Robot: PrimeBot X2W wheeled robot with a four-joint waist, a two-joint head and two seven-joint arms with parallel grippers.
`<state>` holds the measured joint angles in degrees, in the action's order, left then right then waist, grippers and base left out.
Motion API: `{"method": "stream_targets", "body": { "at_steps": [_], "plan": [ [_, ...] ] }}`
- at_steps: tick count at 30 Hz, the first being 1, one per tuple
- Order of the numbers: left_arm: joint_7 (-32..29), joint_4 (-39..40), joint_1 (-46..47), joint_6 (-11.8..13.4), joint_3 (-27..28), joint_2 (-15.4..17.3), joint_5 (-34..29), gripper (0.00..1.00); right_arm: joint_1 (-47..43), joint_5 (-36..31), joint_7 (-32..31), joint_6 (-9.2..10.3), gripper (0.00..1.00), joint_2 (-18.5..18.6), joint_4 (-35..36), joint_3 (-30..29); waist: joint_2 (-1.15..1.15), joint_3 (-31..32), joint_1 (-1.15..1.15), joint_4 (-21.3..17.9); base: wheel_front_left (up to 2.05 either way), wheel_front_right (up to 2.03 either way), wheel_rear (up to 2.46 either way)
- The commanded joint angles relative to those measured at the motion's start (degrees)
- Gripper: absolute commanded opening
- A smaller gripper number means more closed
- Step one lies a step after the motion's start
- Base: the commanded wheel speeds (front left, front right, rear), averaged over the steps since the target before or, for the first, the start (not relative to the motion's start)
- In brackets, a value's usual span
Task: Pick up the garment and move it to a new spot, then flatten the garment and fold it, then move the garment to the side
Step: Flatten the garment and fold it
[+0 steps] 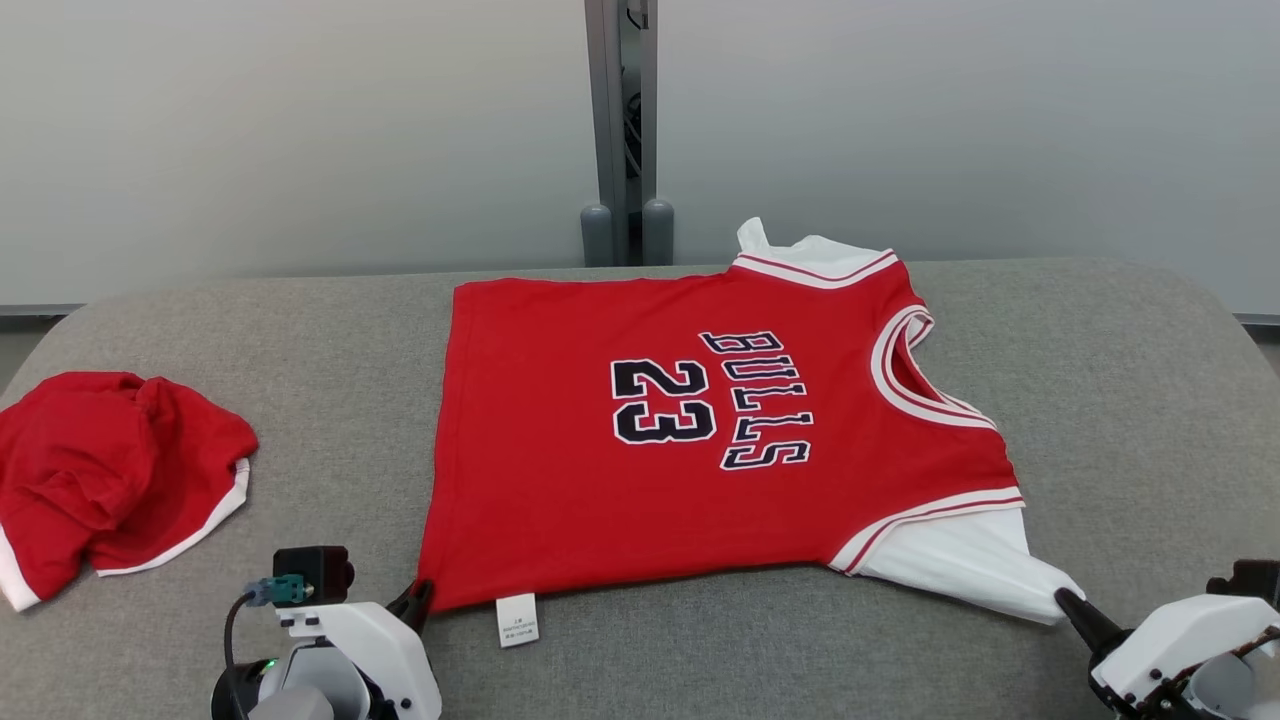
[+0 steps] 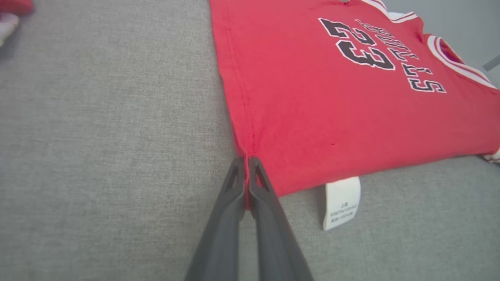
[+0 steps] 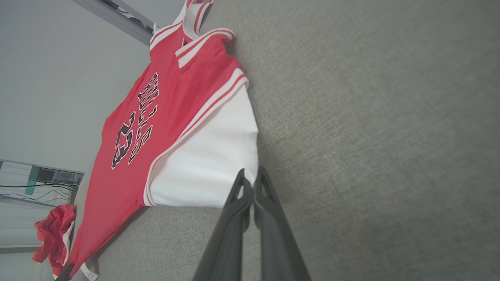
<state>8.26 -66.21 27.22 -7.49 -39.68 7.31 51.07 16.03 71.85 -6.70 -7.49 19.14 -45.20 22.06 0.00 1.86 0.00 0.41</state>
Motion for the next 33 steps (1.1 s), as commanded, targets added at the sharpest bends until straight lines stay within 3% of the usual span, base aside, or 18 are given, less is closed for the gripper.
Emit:
{"method": "stream_targets", "body": {
  "at_steps": [1,6,15,21,22,33],
  "plan": [
    [-0.15,0.67,-0.63,0.03,-0.03,1.53,0.86,0.0,-0.52,0.9,-0.29,0.0,0.0,1.22,0.16,-0.76,0.0,0.05,0.0,0.03,0.0,0.0,0.0],
    [-2.49,5.12,-1.48,0.03,-1.58,4.28,1.93,0.0,-0.54,2.44,-3.93,-0.01,0.0,3.06,4.32,0.12,0.0,0.05,0.0,-0.12,0.0,0.0,0.0],
    [-10.79,14.86,-3.49,0.02,-5.92,11.55,4.44,0.0,-3.75,7.9,-21.22,-0.01,0.0,10.89,13.25,1.44,0.0,0.15,0.0,-1.12,0.0,0.0,0.0],
    [-18.92,21.81,-5.71,0.02,-9.18,15.96,6.91,0.0,-6.88,11.04,-29.1,-0.01,0.0,13.31,16.8,1.47,0.0,0.14,0.0,-1.58,0.0,0.0,0.0],
    [-22.36,25.94,-7.23,0.02,-10.47,18.8,8.15,0.0,-8.38,12.32,-31.4,-0.01,0.0,13.88,17.81,1.04,0.0,0.08,0.0,-1.69,0.0,0.0,0.0],
    [-33.72,40.57,-12.11,0.05,-13.68,28.67,11.04,0.0,-15.22,16.17,-39.07,-0.01,0.0,17.28,23.53,0.49,0.0,0.03,0.0,-0.57,0.0,0.0,0.0]
  ]
}}
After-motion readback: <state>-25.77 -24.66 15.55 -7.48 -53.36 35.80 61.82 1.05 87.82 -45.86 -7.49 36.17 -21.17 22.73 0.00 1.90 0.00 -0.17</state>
